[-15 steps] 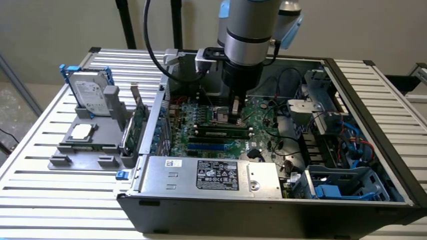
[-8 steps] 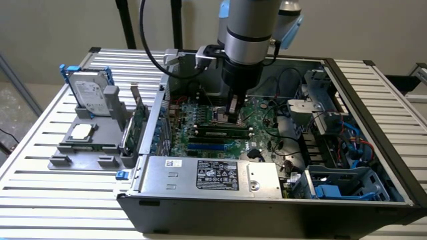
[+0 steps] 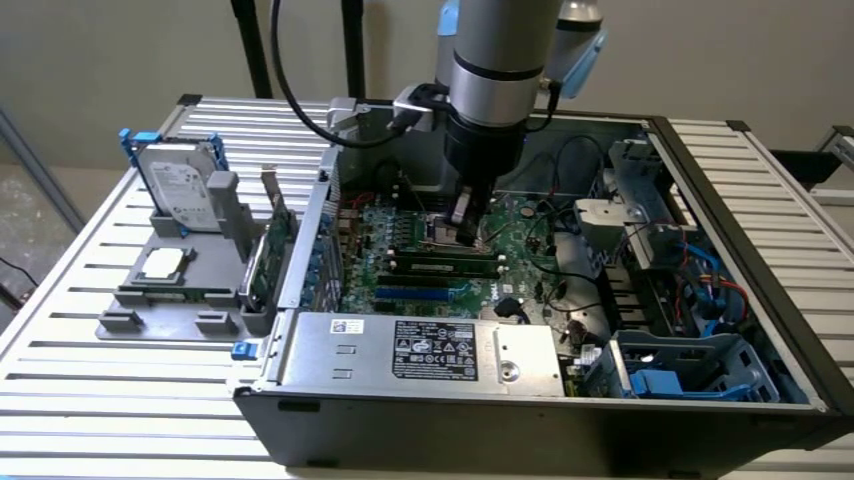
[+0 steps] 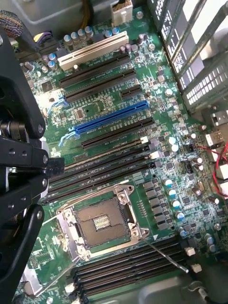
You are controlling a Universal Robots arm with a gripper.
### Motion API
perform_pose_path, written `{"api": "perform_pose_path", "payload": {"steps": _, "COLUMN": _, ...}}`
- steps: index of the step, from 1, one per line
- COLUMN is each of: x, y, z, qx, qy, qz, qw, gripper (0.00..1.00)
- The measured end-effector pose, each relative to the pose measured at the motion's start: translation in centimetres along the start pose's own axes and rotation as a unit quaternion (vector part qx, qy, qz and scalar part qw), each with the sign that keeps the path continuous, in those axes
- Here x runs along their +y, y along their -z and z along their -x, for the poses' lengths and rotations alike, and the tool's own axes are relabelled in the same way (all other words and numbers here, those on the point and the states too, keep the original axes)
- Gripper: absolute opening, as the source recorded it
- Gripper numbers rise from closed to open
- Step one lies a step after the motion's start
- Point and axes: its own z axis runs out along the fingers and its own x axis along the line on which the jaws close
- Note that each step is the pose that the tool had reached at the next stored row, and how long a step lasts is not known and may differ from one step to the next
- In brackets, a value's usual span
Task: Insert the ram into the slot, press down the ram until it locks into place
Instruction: 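Press down the ram until it locks into place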
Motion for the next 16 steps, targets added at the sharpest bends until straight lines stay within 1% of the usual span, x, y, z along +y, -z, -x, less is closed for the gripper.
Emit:
{"api": "perform_pose_path", "payload": {"steps": 4, "x": 0.0, "y": 0.14, "z": 0.0, "qx": -0.0003, "qy": -0.031, "qz": -0.0006, "qw": 0.9995, "gripper": 0.11}}
{"api": "perform_pose_path", "payload": {"steps": 8, "x": 0.0, "y": 0.26, "z": 0.01, "qx": -0.0006, "qy": -0.062, "qz": -0.0011, "qw": 0.9981, "gripper": 0.11}}
{"api": "perform_pose_path", "payload": {"steps": 12, "x": 0.0, "y": 0.38, "z": 0.01, "qx": -0.0008, "qy": -0.093, "qz": -0.0016, "qw": 0.9957, "gripper": 0.11}}
{"api": "perform_pose_path", "payload": {"steps": 16, "x": 0.0, "y": 0.5, "z": 0.01, "qx": -0.0011, "qy": -0.123, "qz": -0.0022, "qw": 0.9923, "gripper": 0.11}}
